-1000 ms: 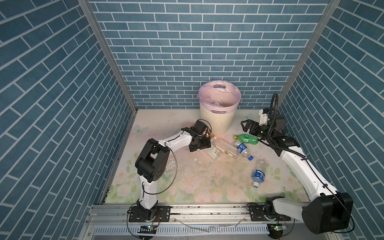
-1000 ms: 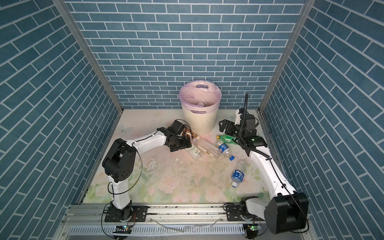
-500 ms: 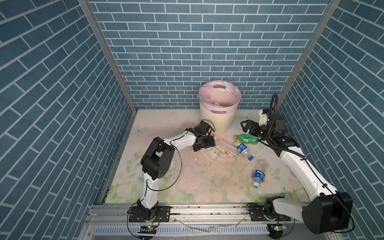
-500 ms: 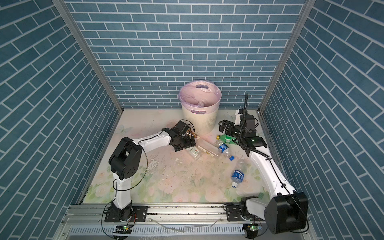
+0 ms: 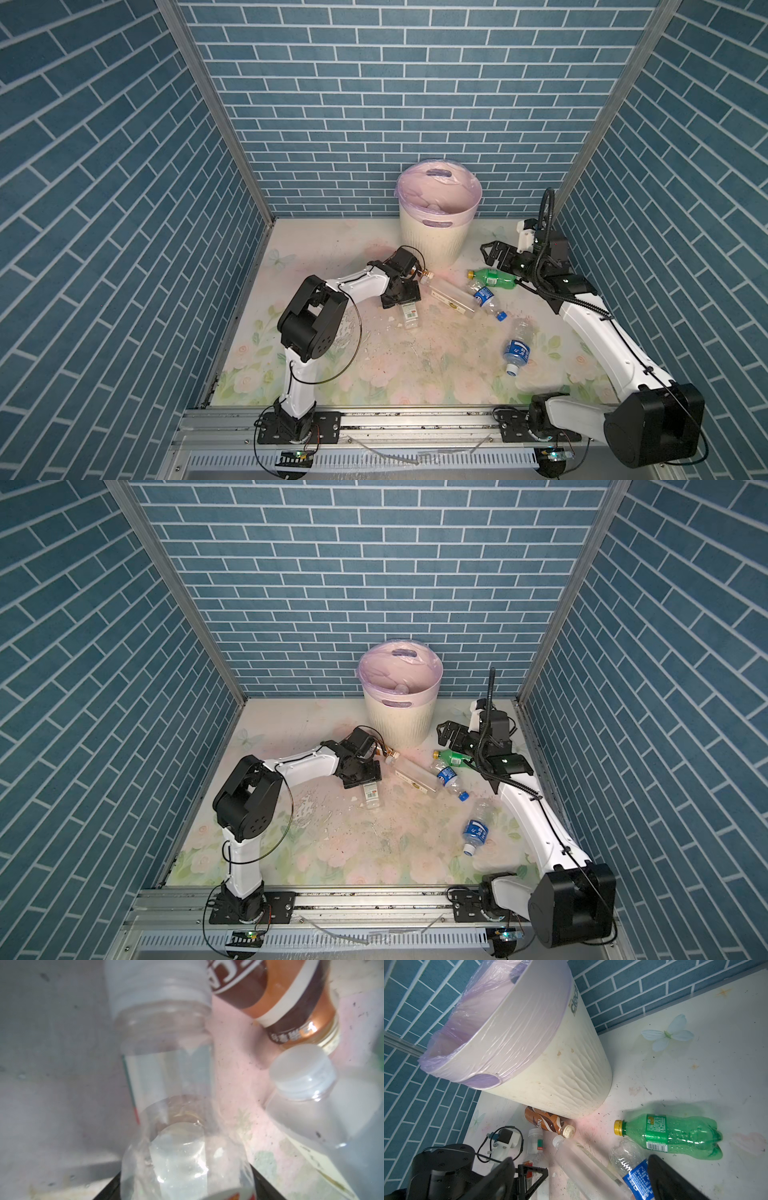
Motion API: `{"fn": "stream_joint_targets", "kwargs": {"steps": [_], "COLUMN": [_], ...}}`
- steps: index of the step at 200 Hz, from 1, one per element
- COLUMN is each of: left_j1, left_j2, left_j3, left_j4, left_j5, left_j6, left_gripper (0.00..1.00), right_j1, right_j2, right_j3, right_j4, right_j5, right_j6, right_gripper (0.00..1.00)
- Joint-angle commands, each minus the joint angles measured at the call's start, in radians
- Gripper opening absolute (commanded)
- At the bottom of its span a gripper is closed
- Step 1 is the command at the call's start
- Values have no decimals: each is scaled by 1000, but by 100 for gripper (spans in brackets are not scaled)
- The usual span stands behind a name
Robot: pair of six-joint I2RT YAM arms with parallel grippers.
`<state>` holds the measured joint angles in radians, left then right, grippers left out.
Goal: Throw the plastic bottles in the bin
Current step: 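Close the left gripper on the red-label bottle and lift it, then hold the red-label bottle up while the right gripper closes on its top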
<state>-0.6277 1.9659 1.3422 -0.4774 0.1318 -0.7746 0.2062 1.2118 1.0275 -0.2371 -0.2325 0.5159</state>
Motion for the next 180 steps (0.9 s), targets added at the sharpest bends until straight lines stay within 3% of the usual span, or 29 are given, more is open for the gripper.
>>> {"fn": "stream_joint_targets", "kwargs": {"steps": [1,60,91,141,180], "left_j1": [30,112,138,157,157], "left_j2": [-65,-177,-245,-356,-442], "left_j3": [-57,-147,-164,-166,-187], "left_j4": [-19,33,59,196,328], "left_j5": [-37,-9,9,64,19], "left_j6": [15,30,22,-109,-230], "left_gripper": [76,65,65,65,65], "right_j1": [-4,1,13,96,197], "right_j2": [-11,14,21,46,59], "right_j3": [-30,-30,-26,-20,-23], "right_j4": [25,44,49,122,227], "right_j5": [-16,-71,-98,-185,-235], "right_j6": [-1,30,34,42,55], "right_gripper": [99,99,99,99,99]}}
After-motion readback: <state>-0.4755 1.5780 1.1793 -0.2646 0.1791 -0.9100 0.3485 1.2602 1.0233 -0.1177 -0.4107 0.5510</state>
